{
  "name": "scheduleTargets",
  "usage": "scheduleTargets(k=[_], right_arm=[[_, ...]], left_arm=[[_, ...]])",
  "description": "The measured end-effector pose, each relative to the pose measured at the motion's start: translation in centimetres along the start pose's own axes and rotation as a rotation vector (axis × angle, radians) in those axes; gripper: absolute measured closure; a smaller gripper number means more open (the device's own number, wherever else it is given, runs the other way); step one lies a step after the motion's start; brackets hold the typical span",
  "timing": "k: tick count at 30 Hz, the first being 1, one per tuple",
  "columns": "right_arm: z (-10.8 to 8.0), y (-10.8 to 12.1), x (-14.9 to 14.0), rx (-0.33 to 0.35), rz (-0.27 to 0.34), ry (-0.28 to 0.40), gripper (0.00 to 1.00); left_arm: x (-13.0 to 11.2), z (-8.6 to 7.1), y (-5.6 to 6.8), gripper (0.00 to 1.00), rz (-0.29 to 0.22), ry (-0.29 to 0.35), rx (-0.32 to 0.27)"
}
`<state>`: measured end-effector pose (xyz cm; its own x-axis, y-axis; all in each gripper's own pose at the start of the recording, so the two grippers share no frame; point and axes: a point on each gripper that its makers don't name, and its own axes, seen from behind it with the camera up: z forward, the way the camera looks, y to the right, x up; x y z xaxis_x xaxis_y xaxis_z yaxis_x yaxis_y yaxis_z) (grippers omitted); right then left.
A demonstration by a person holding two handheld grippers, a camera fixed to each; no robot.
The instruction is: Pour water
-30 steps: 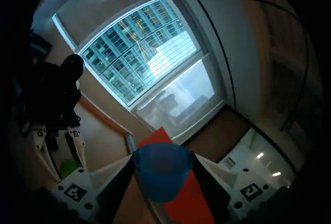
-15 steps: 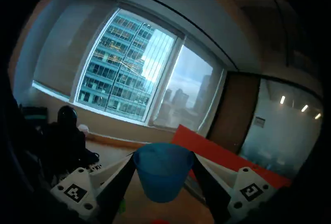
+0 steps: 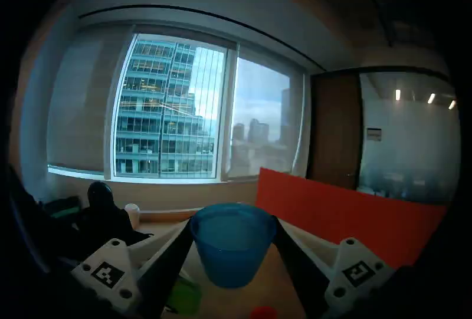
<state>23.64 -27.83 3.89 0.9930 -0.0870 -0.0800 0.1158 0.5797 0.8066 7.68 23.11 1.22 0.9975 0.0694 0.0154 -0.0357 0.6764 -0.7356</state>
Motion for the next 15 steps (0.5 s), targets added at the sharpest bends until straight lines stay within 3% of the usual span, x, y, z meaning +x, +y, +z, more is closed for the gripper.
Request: scheduleTargets(k=[15], right_arm=[[-4.6,3.2,-3.6,-0.07,0.024,-0.036,0.07]], left_arm=[[-0.7,-1.0,-2.4,0.13,-0.008,-0.015,0.057]])
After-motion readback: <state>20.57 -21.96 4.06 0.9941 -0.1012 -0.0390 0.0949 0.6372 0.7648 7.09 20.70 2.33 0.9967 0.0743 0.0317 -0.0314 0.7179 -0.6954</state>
